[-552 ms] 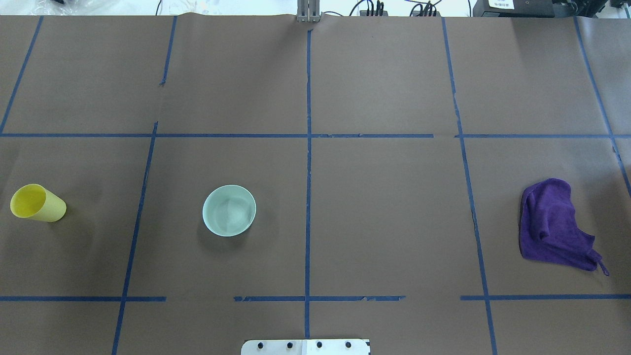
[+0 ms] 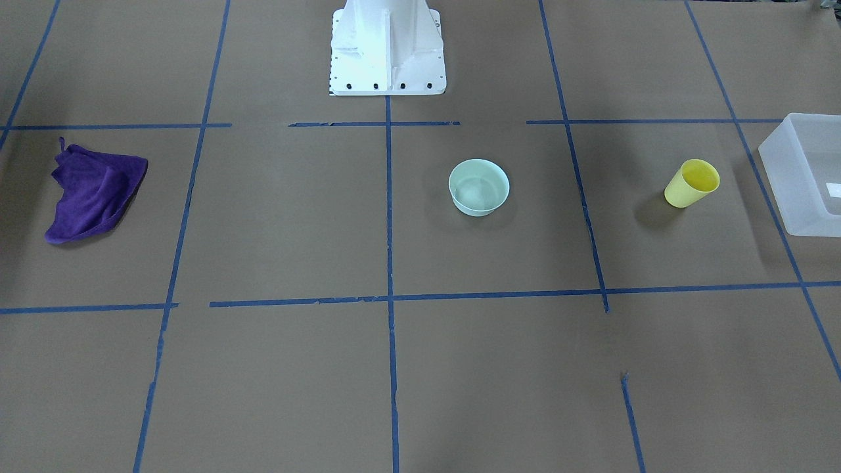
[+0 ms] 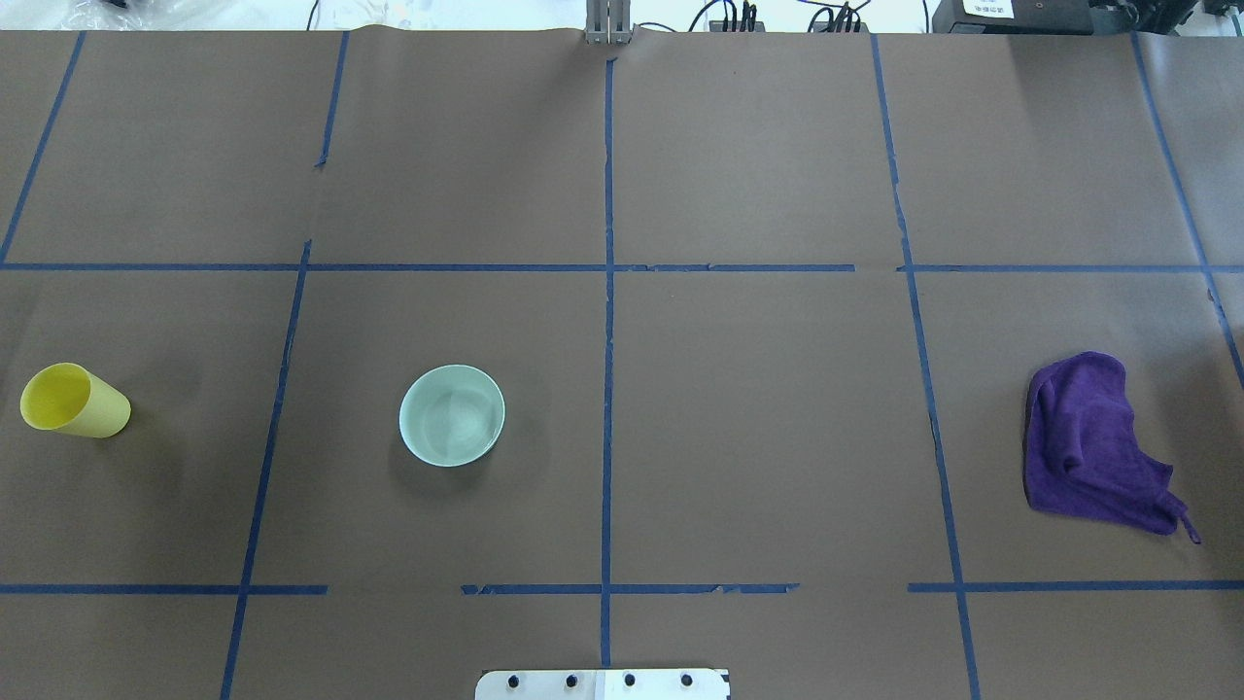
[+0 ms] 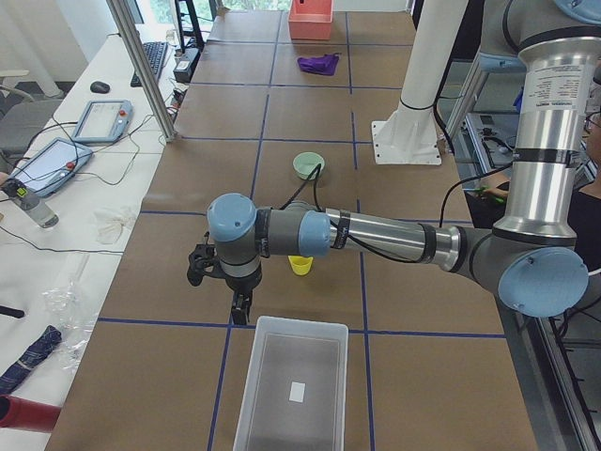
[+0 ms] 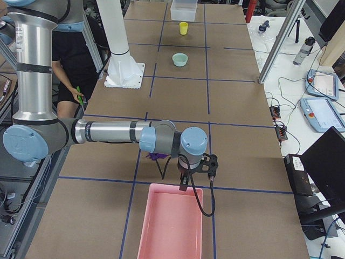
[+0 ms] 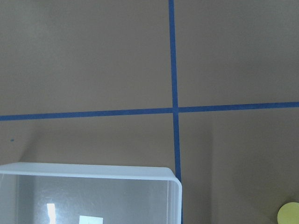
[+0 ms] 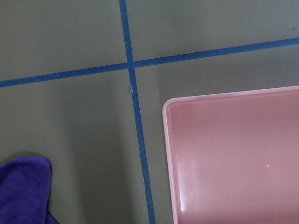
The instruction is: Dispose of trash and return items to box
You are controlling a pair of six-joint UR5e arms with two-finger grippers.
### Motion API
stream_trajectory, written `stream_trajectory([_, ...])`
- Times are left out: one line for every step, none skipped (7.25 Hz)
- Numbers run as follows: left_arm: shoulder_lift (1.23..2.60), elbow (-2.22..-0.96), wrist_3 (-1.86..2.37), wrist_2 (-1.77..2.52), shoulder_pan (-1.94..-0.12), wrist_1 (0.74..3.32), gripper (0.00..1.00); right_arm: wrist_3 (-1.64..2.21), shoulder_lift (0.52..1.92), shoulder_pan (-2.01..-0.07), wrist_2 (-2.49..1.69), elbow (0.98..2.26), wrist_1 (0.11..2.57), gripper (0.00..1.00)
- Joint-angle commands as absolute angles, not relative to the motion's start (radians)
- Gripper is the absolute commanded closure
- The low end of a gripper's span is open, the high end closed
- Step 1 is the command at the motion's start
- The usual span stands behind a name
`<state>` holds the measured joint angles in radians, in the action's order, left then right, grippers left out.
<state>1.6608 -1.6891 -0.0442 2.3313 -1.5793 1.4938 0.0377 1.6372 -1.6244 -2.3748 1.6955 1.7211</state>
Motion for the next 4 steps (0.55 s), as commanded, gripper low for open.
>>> stream_trajectory([1.7,-1.744,-0.04,2.347,-1.513,1.534,0.0,0.041,1.64,-1.624,-2.4,1.718,1.723,0.0])
stream_trajectory([1.706,-1.723,-0.035,2.39,-1.506,1.561,0.0,0.04,1.638,-1.624,-2.407,1.717,1.723,0.0])
stream_trajectory([1.697,-1.709,-0.026,2.394,-1.447,1.557,0.0,0.035,1.622,-1.623,-2.405,1.726,1.712,0.0])
stream_trajectory([1.681,-1.712,-0.02,2.384,-1.401,1.557,0.0,0.035,1.62,-1.621,-2.393,1.726,1.691,0.0])
